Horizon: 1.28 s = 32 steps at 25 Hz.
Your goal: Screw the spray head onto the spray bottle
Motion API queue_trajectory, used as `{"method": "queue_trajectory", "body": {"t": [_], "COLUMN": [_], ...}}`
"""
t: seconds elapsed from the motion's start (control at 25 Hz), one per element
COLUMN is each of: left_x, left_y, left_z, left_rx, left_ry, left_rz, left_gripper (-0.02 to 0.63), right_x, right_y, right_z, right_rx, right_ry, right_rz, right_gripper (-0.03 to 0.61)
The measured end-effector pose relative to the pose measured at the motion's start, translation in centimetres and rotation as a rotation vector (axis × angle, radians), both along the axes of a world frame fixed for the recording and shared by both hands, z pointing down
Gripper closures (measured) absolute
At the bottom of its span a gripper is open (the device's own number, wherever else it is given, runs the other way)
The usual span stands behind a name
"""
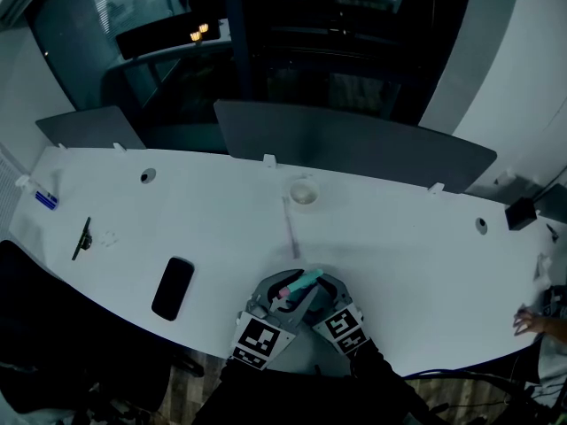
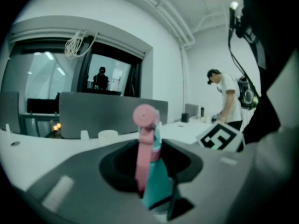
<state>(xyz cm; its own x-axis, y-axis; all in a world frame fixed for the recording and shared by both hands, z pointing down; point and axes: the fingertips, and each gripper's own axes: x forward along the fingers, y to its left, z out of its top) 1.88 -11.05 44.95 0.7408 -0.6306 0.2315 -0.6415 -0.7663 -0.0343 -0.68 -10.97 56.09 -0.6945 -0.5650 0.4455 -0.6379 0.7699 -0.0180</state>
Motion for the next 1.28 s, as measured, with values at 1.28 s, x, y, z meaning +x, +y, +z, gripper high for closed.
{"method": "queue_trajectory", "body": {"t": [1.28], "left_x": [1.6], "left_y": [3.5], "left_z": [0.6], "left_rx": [-0.09], "left_ry": [-0.063], "left_rz": [0.267], "left_gripper": [0.476], "right_x": [1.1], "right_y": [3.3], "right_z": [-2.6], "right_rx": [0.137], "right_ry": [-0.017], "right_rz": [-0.16], "right_gripper": [0.221]}}
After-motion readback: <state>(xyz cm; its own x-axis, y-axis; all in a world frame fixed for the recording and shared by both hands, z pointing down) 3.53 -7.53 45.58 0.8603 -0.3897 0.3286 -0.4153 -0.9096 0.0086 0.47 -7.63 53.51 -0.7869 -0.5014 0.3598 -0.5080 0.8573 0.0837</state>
